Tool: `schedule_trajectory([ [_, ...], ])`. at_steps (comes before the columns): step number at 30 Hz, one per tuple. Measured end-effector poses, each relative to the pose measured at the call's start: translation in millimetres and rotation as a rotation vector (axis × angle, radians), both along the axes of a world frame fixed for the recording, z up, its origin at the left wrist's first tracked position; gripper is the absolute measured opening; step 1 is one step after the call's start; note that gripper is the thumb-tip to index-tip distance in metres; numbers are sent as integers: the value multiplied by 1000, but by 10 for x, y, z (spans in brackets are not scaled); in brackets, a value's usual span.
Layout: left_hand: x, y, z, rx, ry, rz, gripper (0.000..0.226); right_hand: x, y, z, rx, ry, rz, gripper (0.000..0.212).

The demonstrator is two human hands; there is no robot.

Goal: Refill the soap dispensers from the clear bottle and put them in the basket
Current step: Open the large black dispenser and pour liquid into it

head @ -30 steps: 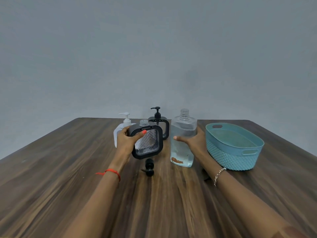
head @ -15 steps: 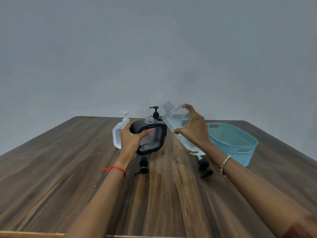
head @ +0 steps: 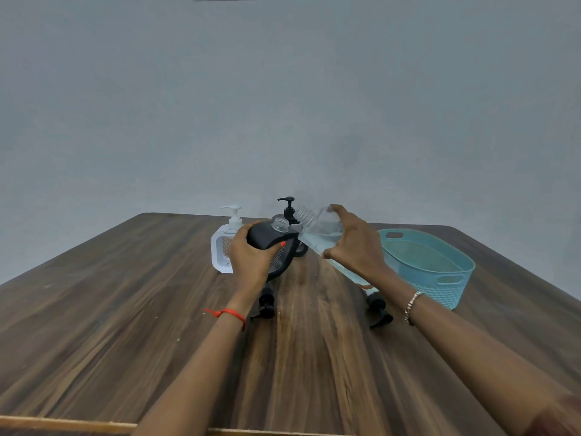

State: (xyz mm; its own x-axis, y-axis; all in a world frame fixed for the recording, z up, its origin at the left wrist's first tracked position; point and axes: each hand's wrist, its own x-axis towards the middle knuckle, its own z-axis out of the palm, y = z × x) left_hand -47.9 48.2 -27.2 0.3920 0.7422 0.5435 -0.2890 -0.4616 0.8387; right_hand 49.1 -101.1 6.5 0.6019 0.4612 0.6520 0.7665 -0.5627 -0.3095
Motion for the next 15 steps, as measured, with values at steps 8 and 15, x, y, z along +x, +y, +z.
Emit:
schedule_trajectory([
  [8,69,-27,-108,92,-38,44,48,18,26,-63,-88,-28,-13,77],
  [15,128,-44,-162,132,-28,95,55,-37,-15,-30,-145,-72,-21,68],
])
